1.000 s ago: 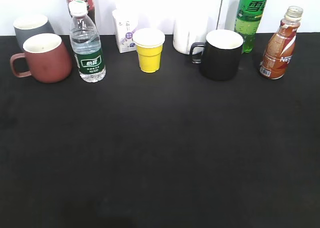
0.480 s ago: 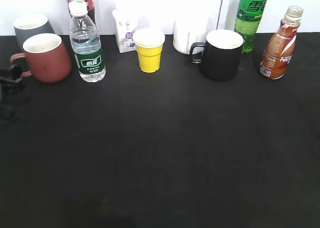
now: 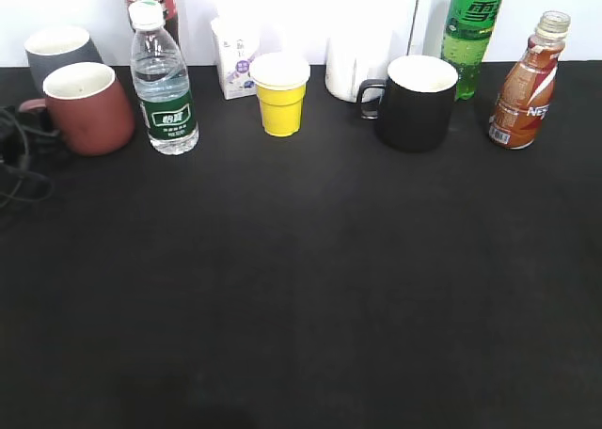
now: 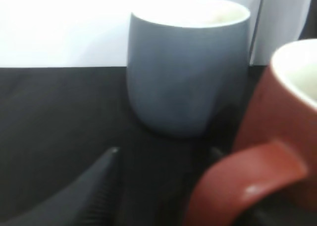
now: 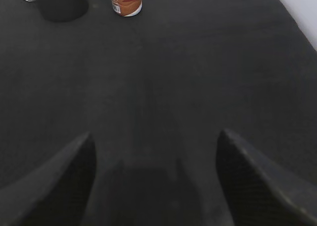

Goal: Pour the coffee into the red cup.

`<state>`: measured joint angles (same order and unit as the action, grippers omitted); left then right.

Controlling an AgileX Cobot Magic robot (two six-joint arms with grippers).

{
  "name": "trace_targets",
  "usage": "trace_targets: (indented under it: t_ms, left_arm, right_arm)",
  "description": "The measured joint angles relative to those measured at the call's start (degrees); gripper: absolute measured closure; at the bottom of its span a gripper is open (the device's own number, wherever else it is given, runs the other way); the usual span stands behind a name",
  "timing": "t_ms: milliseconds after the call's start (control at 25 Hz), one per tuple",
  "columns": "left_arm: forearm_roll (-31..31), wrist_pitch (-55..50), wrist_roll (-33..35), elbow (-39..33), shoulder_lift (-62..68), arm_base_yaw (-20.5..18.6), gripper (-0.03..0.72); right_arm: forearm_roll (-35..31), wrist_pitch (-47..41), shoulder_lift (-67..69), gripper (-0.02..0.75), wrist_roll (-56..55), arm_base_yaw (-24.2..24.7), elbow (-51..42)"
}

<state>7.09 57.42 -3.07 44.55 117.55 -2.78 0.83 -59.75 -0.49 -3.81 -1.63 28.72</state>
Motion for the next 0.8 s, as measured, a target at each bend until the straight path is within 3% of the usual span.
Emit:
trace_targets:
  t_ms: [160,400,520,800]
  left_arm:
    - [2.4,-0.06,0.12,0.0,0.07,-0.09,0.619]
    - [2.52,1.31,0.28,0.0,0.36,-0.23,0.629]
    - [6.01,5.72,0.39,-1.02,0.36,-0.23,0.638]
    - [8.72,8.59,0.45,-14.75,-7.56,-0.23,0.638]
  right_arm:
    - [-0.05,0.0,0.0,0.15,0.0,0.0,0.0]
    - [-0.09,0.0,0.0,0.15,0.0,0.0,0.0]
    - [-0.09,0.0,0.0,0.15,0.0,0.0,0.0]
    - [-0.09,0.0,0.0,0.15,0.0,0.0,0.0]
